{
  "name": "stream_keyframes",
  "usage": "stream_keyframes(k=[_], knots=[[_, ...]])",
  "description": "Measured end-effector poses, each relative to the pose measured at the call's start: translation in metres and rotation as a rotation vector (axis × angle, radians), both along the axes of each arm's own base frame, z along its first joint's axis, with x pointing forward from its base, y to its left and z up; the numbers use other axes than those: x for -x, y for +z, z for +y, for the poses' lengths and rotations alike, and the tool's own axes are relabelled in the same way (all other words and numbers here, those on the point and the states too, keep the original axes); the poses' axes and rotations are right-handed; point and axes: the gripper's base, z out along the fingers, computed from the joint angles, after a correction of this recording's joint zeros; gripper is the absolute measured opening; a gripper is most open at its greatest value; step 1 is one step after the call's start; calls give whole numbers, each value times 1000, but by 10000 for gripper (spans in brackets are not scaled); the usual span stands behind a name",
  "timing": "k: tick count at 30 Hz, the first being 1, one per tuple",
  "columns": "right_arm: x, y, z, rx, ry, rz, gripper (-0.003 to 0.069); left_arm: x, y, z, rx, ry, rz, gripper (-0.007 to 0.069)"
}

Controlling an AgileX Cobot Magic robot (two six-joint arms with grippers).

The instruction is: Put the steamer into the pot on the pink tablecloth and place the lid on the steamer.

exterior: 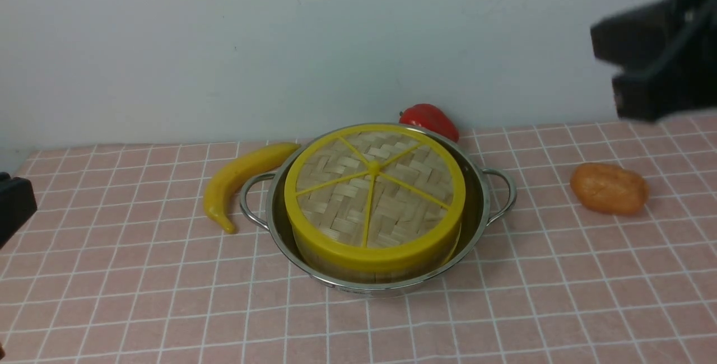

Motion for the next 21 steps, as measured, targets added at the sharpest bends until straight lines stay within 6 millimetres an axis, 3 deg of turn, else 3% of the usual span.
stream_keyframes(k=[1, 4, 9, 18, 21], knots=[[2, -1, -1, -7, -1, 0, -13, 0, 0, 0, 0, 0, 0, 64], [14, -37, -9, 7, -1, 55, -10, 0, 0, 0, 0, 0, 0, 73], [20, -64, -13, 41, -1, 111, -4, 0, 0, 0, -2, 1, 0, 83], [20, -73, -14, 129, 26, 93, 11, 0, 0, 0, -2, 1, -1, 85], [20, -68, -27, 99, -19, 30, 26, 0, 0, 0, -4, 2, -1, 85]])
